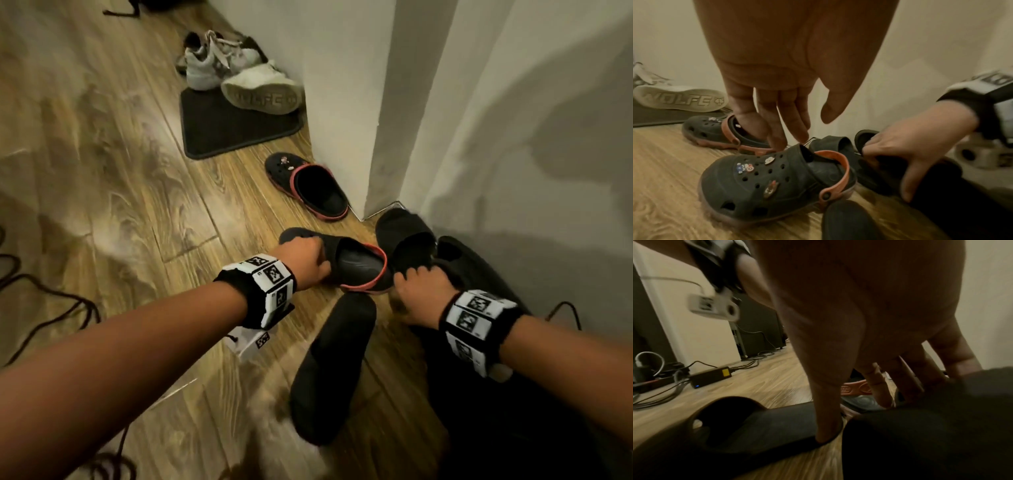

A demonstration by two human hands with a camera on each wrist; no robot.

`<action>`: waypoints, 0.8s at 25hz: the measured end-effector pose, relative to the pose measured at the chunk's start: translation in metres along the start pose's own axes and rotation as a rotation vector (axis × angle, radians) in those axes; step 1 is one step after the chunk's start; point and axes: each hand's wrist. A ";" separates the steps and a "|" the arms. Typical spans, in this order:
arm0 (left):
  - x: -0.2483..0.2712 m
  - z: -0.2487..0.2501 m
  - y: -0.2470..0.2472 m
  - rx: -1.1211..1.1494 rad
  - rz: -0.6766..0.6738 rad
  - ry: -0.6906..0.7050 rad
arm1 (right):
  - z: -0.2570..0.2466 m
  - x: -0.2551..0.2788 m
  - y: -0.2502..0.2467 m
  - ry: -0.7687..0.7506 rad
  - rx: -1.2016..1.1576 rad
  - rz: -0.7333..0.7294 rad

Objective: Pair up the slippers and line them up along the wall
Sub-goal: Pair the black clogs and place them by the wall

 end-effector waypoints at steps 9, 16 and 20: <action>-0.079 -0.011 0.044 -0.111 0.027 0.055 | -0.002 0.016 -0.009 -0.061 -0.248 -0.024; -0.099 -0.034 0.032 -0.244 -0.125 0.058 | -0.009 0.034 0.006 -0.074 -0.356 -0.217; -0.105 -0.084 0.007 -0.341 -0.134 0.011 | -0.023 0.036 0.025 -0.092 -0.393 -0.220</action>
Point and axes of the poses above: each hand's wrist, its own x-axis away from the middle knuckle, its own y-axis out of the palm, z = x × y, and after that the axes turned 1 degree about -y, right-handed
